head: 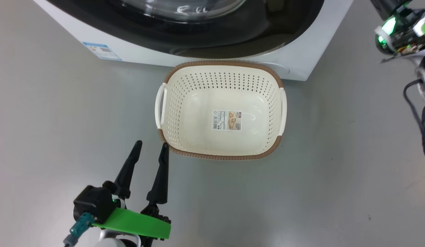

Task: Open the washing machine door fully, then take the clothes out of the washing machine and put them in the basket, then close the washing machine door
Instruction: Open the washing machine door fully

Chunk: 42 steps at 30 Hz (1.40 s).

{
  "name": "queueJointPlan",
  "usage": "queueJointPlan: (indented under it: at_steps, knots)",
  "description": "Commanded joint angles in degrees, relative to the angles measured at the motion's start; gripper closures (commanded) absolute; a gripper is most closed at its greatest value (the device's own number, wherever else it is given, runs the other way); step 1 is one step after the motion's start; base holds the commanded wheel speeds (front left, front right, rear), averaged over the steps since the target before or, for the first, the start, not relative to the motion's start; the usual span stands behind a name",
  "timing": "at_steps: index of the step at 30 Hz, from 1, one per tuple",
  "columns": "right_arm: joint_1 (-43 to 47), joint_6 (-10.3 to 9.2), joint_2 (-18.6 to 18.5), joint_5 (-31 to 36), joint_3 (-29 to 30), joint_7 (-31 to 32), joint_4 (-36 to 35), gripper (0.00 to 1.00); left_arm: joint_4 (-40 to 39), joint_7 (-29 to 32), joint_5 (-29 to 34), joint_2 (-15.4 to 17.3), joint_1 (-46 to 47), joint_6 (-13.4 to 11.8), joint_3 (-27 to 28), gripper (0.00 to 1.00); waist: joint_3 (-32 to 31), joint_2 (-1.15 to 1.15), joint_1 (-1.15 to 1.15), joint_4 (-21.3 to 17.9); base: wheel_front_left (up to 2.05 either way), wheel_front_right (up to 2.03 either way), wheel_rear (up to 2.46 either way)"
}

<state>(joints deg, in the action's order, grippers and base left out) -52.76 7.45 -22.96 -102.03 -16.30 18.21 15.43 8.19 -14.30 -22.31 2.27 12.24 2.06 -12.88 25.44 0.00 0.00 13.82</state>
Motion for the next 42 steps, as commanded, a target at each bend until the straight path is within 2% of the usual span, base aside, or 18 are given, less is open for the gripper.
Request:
queueJointPlan:
  at_steps: [1, 8, 13, 29, 42]
  knots:
    - [-1.31, 0.03, 0.28, -1.14, 0.78, 1.92, -0.47, 1.0, -1.39, -0.7, -0.34, 0.61, 1.03, 0.09, 1.58, 0.0, 1.1, 0.0, 0.0, 0.64, 0.0, 0.0, 0.0]
    - [-5.67, 0.03, 0.46, -3.42, 2.49, 9.64, 3.64, 1.0, -1.6, -0.7, -1.02, 0.61, 2.35, 0.22, 1.07, 0.0, 3.52, 0.0, 0.0, 1.63, 0.0, 0.0, 0.0]
    - [-9.24, 0.03, 0.95, -3.58, 3.62, 12.56, 6.89, 1.0, -1.77, -0.7, -1.78, 0.61, 3.56, 0.29, 0.34, 0.0, 5.2, 0.0, 0.0, 2.53, 0.0, 0.0, 0.0]
    - [-12.74, 0.03, 2.64, 0.16, 3.94, 15.65, 10.75, 1.0, -2.1, -0.7, -2.94, 0.61, 4.83, -0.08, -0.03, 0.0, 7.28, 0.0, 0.0, 3.56, 0.0, 0.0, 0.0]
    - [-7.44, 0.03, 4.79, 1.98, 4.37, 18.62, 9.3, 1.0, -1.73, -0.7, -2.55, 0.61, 4.51, 0.02, 0.2, 0.0, 4.56, 0.0, 0.0, 2.84, 0.0, 0.0, 0.0]
